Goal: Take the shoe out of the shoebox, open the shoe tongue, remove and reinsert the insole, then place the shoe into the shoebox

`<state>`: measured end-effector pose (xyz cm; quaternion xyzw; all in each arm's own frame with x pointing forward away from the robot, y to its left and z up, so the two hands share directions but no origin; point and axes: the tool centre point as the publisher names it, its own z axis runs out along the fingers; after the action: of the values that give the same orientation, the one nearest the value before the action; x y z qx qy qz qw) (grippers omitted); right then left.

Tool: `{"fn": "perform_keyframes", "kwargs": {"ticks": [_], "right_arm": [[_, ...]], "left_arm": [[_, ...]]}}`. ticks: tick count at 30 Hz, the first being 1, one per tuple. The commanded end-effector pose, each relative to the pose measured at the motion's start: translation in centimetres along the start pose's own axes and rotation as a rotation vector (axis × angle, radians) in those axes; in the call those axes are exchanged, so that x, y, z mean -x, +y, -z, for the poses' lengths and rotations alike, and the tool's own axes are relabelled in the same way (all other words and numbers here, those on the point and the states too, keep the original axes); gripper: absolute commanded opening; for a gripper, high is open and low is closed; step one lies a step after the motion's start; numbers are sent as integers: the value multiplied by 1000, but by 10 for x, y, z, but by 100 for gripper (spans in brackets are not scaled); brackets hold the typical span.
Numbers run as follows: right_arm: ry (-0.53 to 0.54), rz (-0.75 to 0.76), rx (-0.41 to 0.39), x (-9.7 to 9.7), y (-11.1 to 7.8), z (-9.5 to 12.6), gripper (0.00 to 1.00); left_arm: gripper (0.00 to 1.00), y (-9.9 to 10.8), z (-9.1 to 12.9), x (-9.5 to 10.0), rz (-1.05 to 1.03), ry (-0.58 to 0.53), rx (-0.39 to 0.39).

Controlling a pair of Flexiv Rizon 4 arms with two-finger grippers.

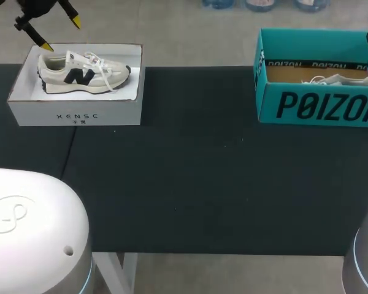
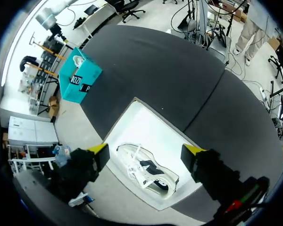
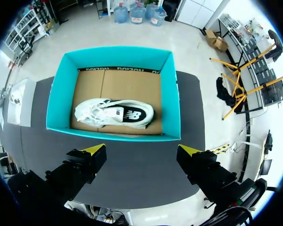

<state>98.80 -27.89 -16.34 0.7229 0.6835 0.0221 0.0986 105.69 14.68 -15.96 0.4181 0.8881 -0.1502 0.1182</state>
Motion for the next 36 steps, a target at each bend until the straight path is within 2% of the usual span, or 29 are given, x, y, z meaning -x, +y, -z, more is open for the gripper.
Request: {"fn": "perform_keyframes", "kwargs": {"ticks": [1, 11, 14, 15, 17, 20, 21, 23, 36], "right_arm": [[1, -1, 0, 0, 0, -1, 100], [1, -1, 0, 0, 0, -1, 100], [1, -1, 0, 0, 0, -1, 100], [1, -1, 0, 0, 0, -1, 100], [1, -1, 0, 0, 0, -1, 100], [1, -1, 0, 0, 0, -1, 100], [1, -1, 0, 0, 0, -1, 100], [1, -1, 0, 0, 0, -1, 100], [1, -1, 0, 0, 0, -1, 100]], "left_arm": [[100, -1, 1, 0, 0, 5, 2], [100, -1, 1, 0, 0, 5, 2], [100, 21, -3, -6, 149, 88, -15], [100, 31, -4, -8, 181, 119, 3], [100, 50, 0, -11, 290, 107, -22], [100, 76, 9, -14, 454, 79, 14], [100, 83, 13, -16, 504, 39, 13], [100, 92, 17, -17, 536, 24, 37], [100, 92, 17, -17, 536, 24, 37]]}}
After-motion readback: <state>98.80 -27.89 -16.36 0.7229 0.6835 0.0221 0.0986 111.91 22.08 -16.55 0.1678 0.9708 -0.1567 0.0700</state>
